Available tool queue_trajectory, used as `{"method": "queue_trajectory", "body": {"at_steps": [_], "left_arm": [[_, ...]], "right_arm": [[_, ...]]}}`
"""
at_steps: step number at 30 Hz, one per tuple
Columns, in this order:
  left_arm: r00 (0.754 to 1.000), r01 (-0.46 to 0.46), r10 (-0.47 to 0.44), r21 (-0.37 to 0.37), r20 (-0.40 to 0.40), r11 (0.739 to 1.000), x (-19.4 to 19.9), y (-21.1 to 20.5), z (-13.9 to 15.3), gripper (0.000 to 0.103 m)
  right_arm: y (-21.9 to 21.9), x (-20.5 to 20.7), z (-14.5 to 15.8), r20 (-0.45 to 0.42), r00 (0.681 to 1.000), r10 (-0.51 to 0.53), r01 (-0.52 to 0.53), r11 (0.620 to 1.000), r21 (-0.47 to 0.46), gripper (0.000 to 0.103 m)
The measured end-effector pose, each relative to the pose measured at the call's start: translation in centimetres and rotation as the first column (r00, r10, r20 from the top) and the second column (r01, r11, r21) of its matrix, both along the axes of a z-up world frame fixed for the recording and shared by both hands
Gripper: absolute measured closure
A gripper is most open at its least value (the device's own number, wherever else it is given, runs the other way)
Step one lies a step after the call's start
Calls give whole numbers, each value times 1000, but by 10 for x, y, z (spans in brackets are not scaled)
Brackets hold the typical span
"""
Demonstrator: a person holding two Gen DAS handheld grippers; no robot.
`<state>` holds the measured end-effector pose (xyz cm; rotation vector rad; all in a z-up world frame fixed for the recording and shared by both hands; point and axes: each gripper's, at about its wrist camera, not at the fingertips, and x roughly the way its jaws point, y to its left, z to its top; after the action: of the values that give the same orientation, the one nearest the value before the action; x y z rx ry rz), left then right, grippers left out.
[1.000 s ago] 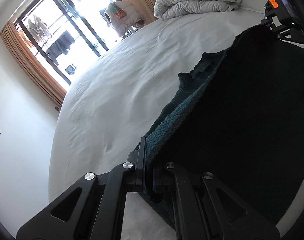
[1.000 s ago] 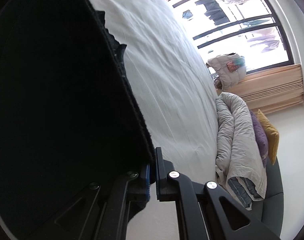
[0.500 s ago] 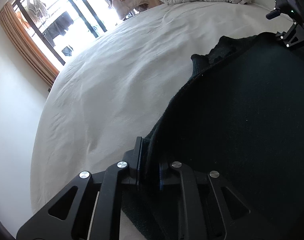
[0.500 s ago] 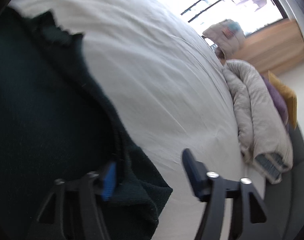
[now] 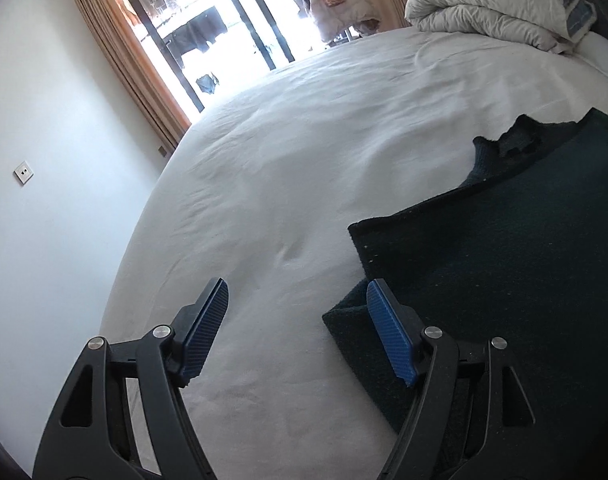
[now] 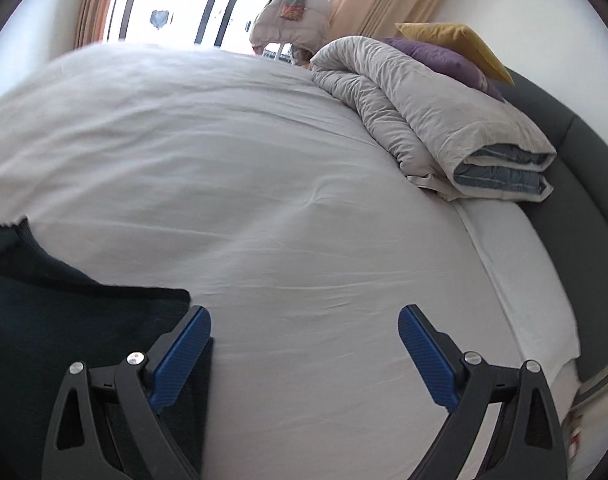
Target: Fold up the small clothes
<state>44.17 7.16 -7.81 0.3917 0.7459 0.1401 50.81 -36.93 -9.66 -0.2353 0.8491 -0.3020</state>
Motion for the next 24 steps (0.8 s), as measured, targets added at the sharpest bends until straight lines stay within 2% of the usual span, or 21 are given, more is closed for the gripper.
{"method": "queue_trajectory", "body": {"at_steps": [3,5,6,8,11,12,13,15,16,18,20,22,23,24], "left_arm": [[999,12,-11,-30,50,999,-21,-12,10,32],[996,48,-47,-15,70,999,-31,-35,11,32],[994,84,-84,3,74,996,-41,-52,9,32],[986,141,-148,81,82,987,-61,-85,-1,32],[970,221,-238,222,50,950,-86,-129,-29,31],[969,232,-245,256,20,938,-90,-139,-42,31],[972,221,-233,259,17,940,-90,-140,-48,31],[979,202,-206,192,2,960,-86,-134,-51,31],[982,189,-189,142,-9,972,-82,-127,-50,30],[989,146,-144,39,-30,989,-86,-107,-45,28],[992,115,-116,-25,-45,993,-88,-96,-43,28],[993,105,-108,-59,-49,993,-93,-87,-37,28],[995,95,-98,-77,-33,993,-96,-83,-30,28],[997,80,-79,-118,15,990,-99,-71,-15,28]], "right_arm": [[12,-16,4,38,999,26,-31,992,123,11],[26,-30,-3,37,996,81,-87,970,226,18],[34,-31,-5,34,993,113,-118,959,259,26],[51,-36,-15,18,987,160,-159,945,287,28],[64,-42,-32,-2,989,151,-143,941,307,28],[66,-42,-40,-26,989,147,-133,945,300,28],[64,-39,-50,-62,987,145,-121,948,293,28],[61,-38,-70,-131,982,136,-94,954,285,28],[57,-40,-75,-131,981,140,-95,950,296,28],[49,-49,-70,-99,989,110,-75,950,304,28],[45,-58,-59,-41,995,86,-69,949,309,29],[44,-66,-48,8,996,87,-85,944,320,29],[45,-68,-46,12,996,87,-87,946,314,29],[47,-71,-42,23,995,99,-101,944,314,29]]}}
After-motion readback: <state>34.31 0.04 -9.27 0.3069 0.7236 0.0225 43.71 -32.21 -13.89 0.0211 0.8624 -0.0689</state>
